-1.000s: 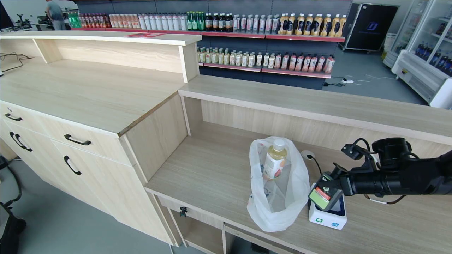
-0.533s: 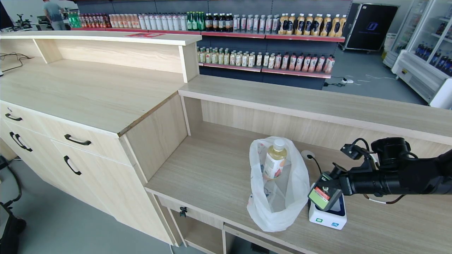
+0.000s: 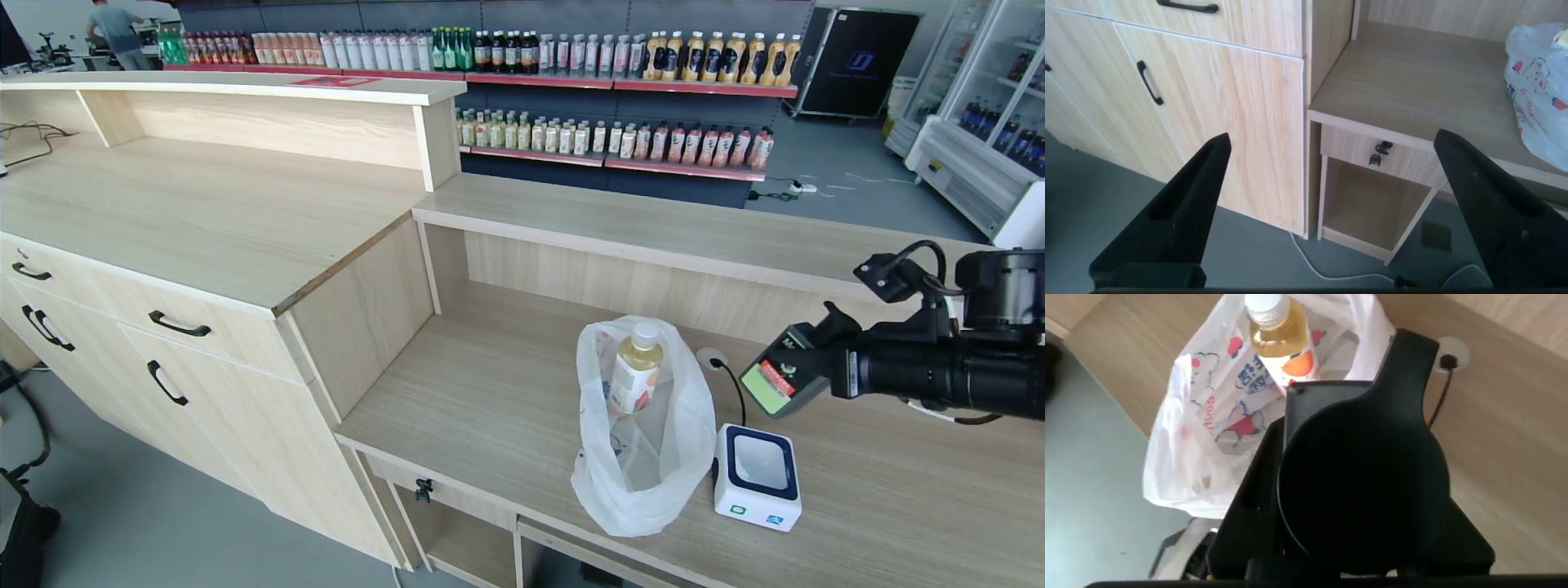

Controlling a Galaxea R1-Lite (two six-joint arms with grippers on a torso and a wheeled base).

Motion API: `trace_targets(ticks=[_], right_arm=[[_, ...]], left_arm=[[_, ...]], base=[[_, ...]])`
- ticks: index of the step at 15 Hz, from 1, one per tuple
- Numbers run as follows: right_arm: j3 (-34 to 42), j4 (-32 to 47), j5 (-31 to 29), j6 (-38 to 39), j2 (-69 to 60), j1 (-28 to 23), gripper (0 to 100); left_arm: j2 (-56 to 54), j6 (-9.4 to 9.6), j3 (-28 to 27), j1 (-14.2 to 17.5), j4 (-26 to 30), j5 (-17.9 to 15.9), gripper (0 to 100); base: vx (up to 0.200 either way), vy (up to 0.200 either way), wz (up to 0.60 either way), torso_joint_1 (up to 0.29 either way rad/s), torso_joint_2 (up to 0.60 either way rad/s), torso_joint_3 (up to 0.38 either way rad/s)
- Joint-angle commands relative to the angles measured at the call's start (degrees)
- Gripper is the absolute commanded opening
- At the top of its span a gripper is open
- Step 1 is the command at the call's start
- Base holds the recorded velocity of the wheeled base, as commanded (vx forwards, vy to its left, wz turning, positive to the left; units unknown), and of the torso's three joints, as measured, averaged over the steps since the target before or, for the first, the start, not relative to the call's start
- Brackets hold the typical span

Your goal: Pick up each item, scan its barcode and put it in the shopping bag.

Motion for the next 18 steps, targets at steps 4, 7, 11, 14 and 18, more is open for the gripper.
trace_targets(ticks=[4, 7, 11, 14, 18], right_arm=[[5.75, -0.41, -14.78, -15.13, -9.28, 2.50, 0], [6.89, -0.76, -14.61, -21.11, -9.37, 5.23, 0], [7.25, -5.50, -14.34, -22.34, -5.33, 11.03, 0], [7.07, -7.70, -7.31, -27.00, 2.41, 12.17, 0], [7.16, -17.02, 3.85, -29.63, 13.92, 11.38, 0]], left_arm=[[-0.02, 0.02, 0.00, 0.00, -0.01, 0.00, 100], [-0.02, 0.02, 0.00, 0.00, -0.01, 0.00, 100], [-0.02, 0.02, 0.00, 0.00, 0.08, 0.00, 100], [-0.02, 0.02, 0.00, 0.00, -0.01, 0.00, 100], [-0.02, 0.02, 0.00, 0.00, -0.01, 0.00, 100]], base=[[0.000, 0.000, 0.00, 0.000, 0.00, 0.000], [0.000, 0.000, 0.20, 0.002, 0.00, 0.001], [0.000, 0.000, 0.30, -0.002, 0.00, -0.001], [0.000, 0.000, 0.00, 0.000, 0.00, 0.000], [0.000, 0.000, 0.00, 0.000, 0.00, 0.000]])
